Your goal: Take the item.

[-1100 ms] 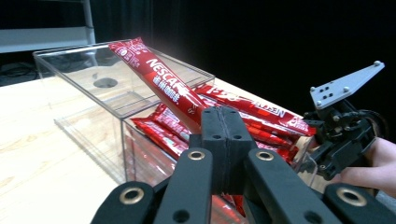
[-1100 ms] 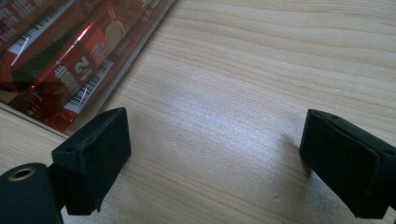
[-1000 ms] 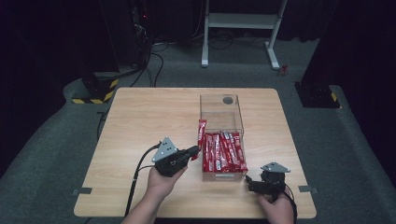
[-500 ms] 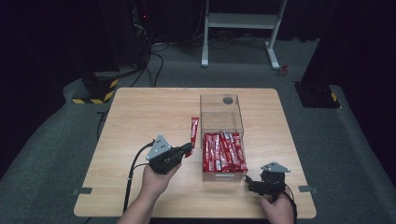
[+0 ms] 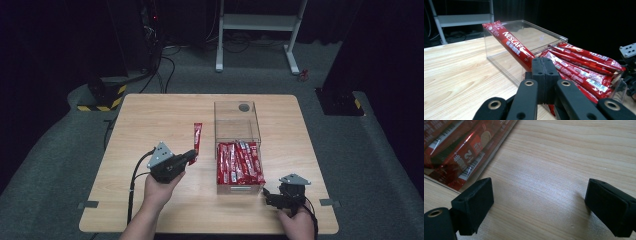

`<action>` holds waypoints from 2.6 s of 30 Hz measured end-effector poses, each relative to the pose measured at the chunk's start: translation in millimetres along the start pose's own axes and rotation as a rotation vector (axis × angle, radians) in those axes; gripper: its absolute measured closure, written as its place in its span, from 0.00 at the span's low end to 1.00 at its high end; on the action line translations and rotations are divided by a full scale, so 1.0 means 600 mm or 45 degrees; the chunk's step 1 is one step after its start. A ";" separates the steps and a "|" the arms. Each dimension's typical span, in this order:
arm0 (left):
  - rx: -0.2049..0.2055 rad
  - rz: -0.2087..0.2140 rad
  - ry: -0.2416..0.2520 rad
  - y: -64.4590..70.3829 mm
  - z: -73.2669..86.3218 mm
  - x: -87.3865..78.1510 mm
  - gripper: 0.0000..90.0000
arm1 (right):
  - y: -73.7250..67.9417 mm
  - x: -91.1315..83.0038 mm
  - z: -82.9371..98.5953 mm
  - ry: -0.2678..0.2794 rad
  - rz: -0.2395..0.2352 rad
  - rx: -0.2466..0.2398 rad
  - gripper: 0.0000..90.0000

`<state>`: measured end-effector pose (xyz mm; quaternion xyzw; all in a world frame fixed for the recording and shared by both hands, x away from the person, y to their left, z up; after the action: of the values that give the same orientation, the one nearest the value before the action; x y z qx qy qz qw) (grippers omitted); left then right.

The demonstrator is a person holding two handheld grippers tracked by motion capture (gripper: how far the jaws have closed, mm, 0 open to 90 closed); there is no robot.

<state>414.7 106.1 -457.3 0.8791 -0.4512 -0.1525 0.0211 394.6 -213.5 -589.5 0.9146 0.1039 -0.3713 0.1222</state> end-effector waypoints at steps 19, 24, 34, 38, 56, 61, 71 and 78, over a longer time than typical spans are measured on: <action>-0.053 -0.068 -0.046 -0.044 0.028 -0.010 1.00 | 0.000 0.000 0.000 0.000 0.000 0.000 0.09; -0.069 -0.078 -0.066 -0.052 0.038 -0.007 1.00 | 0.000 0.000 0.000 0.000 0.000 0.000 0.09; -0.093 -0.093 -0.136 -0.064 0.066 0.008 1.00 | 0.000 0.000 0.000 0.000 0.000 0.000 0.09; -0.101 -0.098 -0.169 -0.069 0.078 0.014 1.00 | 0.000 0.000 0.000 0.000 0.000 0.000 0.09; -0.143 -0.108 -0.299 -0.083 0.128 0.039 1.00 | 0.000 0.000 0.000 0.000 0.000 0.000 0.09; -0.149 -0.116 -0.338 -0.085 0.142 0.047 1.00 | 0.000 0.000 0.000 0.000 0.000 0.000 0.09; -0.142 -0.138 -0.404 -0.088 0.161 0.056 1.00 | 0.000 0.000 0.000 0.000 0.000 0.000 0.09; -0.137 -0.145 -0.434 -0.089 0.169 0.060 1.00 | 0.000 0.000 0.000 0.000 0.000 0.000 0.09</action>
<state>447.1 119.0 -572.4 0.8621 -0.3891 -0.3241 -0.0172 394.6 -213.5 -589.5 0.9145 0.1041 -0.3712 0.1223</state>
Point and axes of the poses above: each handheld gripper's, and its own axes: x roughly forward along the jaws, z roughly out of its underside, y roughly to its right, the point moved 9 cm from there along x, roughly forward along the jaws, and after that the axes turned 11 degrees about z, right-handed, at the moved point
